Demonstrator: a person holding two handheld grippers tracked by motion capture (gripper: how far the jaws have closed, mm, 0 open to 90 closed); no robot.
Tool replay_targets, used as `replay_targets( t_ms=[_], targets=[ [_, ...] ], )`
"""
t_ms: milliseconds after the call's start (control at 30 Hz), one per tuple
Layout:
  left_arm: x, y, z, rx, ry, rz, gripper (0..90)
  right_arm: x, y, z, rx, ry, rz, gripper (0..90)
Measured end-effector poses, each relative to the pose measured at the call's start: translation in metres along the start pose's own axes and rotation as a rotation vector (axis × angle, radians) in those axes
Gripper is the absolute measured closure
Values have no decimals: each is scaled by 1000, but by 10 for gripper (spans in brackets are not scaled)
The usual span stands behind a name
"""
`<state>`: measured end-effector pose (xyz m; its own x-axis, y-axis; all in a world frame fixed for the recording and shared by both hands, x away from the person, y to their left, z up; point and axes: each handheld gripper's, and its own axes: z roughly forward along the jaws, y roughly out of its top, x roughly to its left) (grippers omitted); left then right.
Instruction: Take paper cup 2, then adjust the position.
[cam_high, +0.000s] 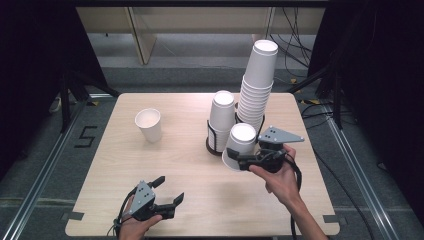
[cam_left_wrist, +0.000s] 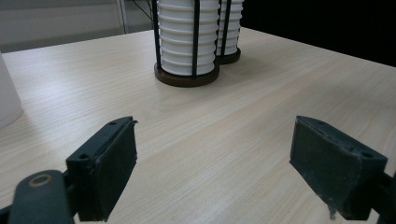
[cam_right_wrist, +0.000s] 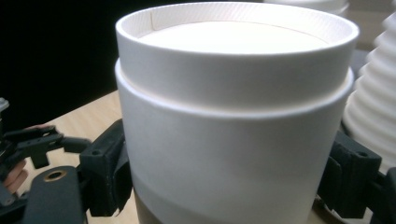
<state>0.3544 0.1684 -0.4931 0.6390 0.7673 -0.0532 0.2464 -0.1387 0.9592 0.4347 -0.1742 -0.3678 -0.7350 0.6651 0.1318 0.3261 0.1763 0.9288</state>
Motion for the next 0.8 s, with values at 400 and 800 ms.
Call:
replay_targets(
  t_ms=[400,800],
  targets=[
    [1,-1,0,-9,-3,-7,141,15,-31,24,46,52,-22,192],
    [0,0,-2,-14,-9,-2,141,28,-39,35,60,109,-30,191]
  ],
)
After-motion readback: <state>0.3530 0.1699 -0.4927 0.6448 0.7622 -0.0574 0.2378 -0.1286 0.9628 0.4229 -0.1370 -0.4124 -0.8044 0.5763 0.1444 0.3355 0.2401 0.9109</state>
